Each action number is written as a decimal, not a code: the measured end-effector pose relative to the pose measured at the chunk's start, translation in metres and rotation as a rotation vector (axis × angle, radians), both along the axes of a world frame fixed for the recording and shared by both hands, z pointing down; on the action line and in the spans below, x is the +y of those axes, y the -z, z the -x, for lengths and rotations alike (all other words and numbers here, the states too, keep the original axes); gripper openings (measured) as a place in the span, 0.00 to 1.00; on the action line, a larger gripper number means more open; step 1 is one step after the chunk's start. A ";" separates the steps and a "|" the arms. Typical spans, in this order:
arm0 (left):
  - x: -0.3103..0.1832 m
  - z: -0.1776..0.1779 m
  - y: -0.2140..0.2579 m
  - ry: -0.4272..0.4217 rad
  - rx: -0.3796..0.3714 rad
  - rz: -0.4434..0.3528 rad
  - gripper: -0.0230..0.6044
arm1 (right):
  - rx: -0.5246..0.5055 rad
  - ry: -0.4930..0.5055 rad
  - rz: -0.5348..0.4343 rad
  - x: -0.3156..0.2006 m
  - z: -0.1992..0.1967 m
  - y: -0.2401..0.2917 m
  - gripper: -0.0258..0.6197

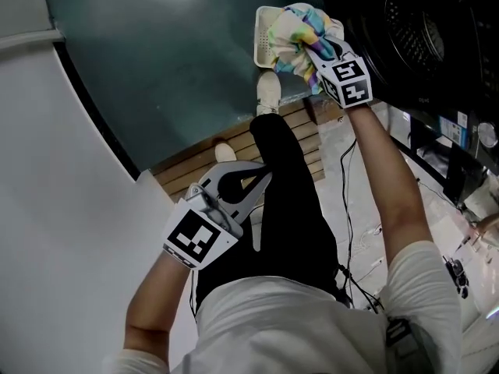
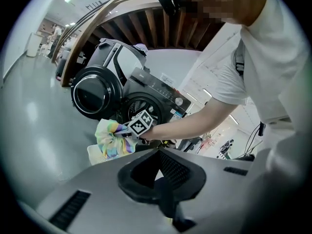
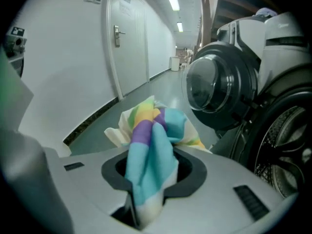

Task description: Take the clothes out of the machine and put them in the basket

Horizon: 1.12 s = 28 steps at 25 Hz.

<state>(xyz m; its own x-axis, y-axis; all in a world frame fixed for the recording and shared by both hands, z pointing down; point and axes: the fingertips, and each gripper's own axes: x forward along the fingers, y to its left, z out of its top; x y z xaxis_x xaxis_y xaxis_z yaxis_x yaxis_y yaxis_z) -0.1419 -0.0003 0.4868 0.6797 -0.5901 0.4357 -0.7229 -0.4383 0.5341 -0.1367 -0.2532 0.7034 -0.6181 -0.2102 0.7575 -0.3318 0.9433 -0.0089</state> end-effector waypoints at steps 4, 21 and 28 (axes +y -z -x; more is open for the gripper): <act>-0.020 0.008 -0.025 0.028 0.000 0.033 0.03 | 0.105 0.088 0.026 -0.005 0.007 -0.076 0.22; -0.094 0.014 -0.085 0.091 0.045 0.142 0.03 | 0.437 0.327 0.150 -0.022 -0.005 -0.252 0.28; -0.107 0.008 -0.069 0.046 0.036 0.090 0.03 | 0.405 0.280 0.152 -0.020 -0.027 -0.229 0.28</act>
